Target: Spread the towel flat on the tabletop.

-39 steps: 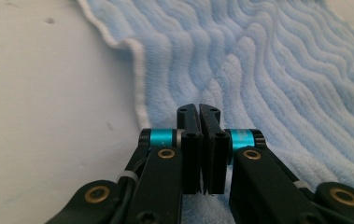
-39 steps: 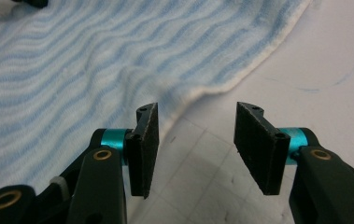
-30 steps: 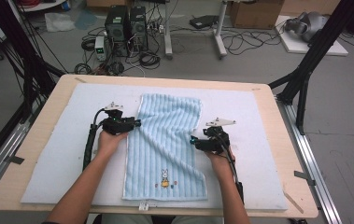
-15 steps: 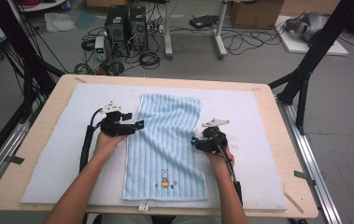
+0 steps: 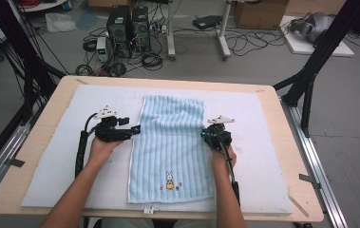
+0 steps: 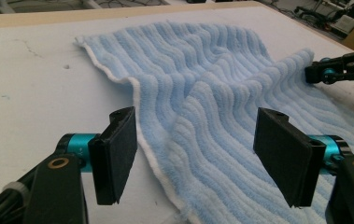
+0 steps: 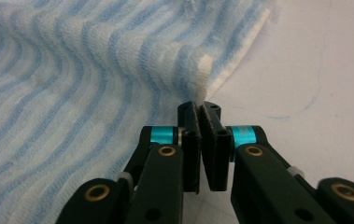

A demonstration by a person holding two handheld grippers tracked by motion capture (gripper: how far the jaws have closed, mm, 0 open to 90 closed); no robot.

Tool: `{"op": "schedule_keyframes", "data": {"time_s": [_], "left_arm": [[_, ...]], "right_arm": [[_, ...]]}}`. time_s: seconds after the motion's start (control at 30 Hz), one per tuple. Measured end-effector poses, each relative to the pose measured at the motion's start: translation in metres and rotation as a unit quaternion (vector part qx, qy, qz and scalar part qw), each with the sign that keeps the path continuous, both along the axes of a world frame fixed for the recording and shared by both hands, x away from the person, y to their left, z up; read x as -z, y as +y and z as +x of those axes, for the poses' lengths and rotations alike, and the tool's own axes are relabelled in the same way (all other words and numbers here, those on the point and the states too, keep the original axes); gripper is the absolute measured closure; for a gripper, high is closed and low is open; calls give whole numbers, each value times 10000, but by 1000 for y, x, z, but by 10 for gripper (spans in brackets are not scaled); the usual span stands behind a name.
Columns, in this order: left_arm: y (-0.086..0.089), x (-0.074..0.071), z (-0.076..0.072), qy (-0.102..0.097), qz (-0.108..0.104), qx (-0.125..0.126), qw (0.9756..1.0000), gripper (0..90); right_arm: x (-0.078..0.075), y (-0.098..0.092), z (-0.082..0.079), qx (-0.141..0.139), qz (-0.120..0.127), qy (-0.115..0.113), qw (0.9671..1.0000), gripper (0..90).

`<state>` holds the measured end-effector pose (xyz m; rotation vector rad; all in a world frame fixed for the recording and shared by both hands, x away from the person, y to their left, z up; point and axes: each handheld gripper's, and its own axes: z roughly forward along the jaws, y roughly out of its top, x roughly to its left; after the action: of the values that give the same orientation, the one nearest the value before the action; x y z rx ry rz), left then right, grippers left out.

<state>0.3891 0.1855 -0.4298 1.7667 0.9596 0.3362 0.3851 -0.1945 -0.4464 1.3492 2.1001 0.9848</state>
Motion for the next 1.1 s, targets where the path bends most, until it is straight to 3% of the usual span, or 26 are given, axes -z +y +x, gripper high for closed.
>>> {"op": "schedule_keyframes", "data": {"time_s": [0.2, 0.4, 0.47, 0.53, 0.67, 0.8, 0.9, 1.1], "left_arm": [[-1, -1, -6, -16, -78, 67, 9999, 308], [3, 3, -14, 48, -117, 91, 9999, 317], [3, 3, -18, 23, -128, 72, 9999, 317], [3, 2, -21, -21, -125, 46, 9999, 316], [5, 5, -25, 18, -169, 14, 9999, 309], [1, 6, -29, 83, -122, 63, 9999, 305], [-7, 10, -30, 175, 114, 203, 9996, 341], [-19, 21, -24, 507, 707, 75, 9962, 449]], "right_arm": [[-12, -9, -15, -137, 304, -386, 9987, 646], [-26, -24, -34, -48, 531, -589, 9968, 482], [-29, -29, -40, 45, 505, -628, 9967, 394], [-31, -35, -48, 44, 469, -720, 9963, 378], [-31, -46, -56, 29, 484, -676, 9965, 343], [-31, -56, -62, 25, 681, -699, 9952, 352], [-28, -61, -64, -86, 802, -623, 9948, 391], [-16, -51, -61, -363, 650, -268, 9969, 429]]}}
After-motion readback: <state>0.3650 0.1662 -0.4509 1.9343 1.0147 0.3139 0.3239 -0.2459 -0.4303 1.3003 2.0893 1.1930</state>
